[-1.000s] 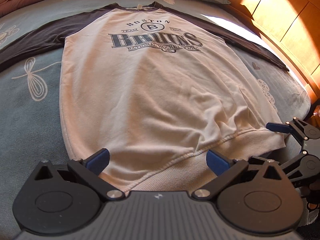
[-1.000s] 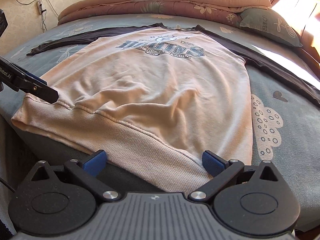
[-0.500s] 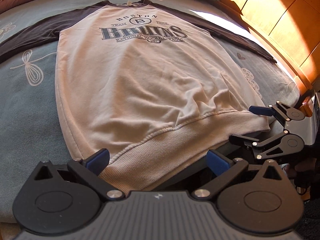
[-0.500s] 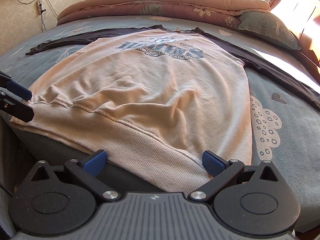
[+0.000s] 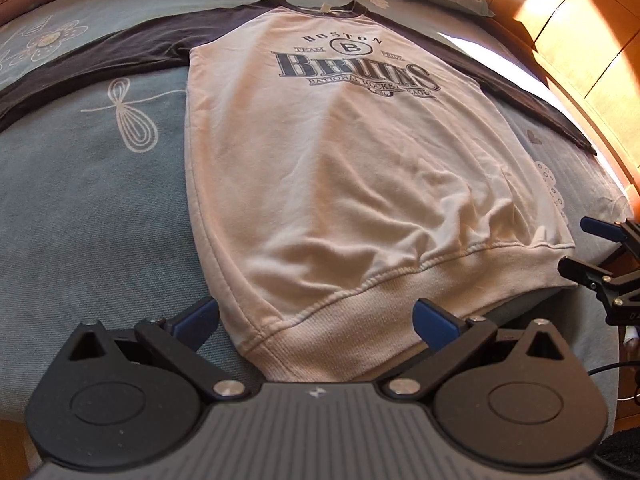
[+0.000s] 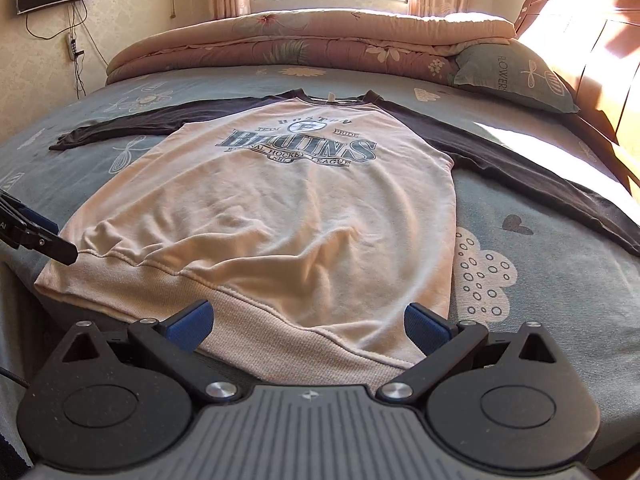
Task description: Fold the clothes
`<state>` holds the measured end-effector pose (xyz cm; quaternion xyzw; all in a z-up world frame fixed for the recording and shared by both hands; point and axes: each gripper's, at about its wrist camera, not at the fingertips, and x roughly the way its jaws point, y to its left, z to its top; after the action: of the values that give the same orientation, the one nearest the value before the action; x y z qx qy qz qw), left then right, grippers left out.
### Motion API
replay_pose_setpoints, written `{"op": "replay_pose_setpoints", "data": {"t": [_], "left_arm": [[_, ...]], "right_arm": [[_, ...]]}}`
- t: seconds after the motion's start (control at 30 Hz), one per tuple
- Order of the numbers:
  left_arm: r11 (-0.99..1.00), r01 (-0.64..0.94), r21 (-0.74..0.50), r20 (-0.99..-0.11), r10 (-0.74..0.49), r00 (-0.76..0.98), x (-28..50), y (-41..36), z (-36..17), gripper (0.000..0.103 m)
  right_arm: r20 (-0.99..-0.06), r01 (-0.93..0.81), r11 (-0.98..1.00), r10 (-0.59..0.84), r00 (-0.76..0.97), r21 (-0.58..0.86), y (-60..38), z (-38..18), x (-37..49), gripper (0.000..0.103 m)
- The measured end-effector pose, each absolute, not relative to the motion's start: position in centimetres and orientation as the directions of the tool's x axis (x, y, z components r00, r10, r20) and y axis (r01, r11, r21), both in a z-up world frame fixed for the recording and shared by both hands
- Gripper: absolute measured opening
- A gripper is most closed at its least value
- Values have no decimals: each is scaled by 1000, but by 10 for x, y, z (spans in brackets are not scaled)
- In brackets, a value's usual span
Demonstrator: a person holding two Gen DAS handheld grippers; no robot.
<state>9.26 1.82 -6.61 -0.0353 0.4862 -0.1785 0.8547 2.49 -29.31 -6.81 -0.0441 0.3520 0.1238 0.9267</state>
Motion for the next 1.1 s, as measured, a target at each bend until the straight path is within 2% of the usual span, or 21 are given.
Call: {"op": "replay_pose_setpoints", "data": {"t": [0.07,0.2,0.33,0.63,0.73,0.97,1.1], "left_arm": [[915,310,-257,-793,-383,473,96,9,-61,102],[914,339,-222,-813,-366,453,109,-9,-74,102],[953,252,-167,-850,-269,454,115,6,-95,102],[963,229,-142,-871,-231,433,114,12,-96,102],[964,225,-141,-873,-228,431,113,13,-95,102],[967,215,-137,-881,-218,420,117,11,-95,102],[968,216,-129,-881,-212,423,118,9,-95,102]], "right_arm": [[-667,-247,969,189,721,7,-297,-69,24,103],[-672,-223,974,189,716,36,-303,-73,22,103],[-674,-208,977,182,716,43,-307,-74,19,103],[-643,-163,973,229,731,161,-315,-87,60,103],[-705,-117,964,255,662,238,-315,-107,79,103],[-708,-186,965,261,656,183,-306,-97,48,103],[-641,-160,967,252,725,200,-310,-86,63,103]]}}
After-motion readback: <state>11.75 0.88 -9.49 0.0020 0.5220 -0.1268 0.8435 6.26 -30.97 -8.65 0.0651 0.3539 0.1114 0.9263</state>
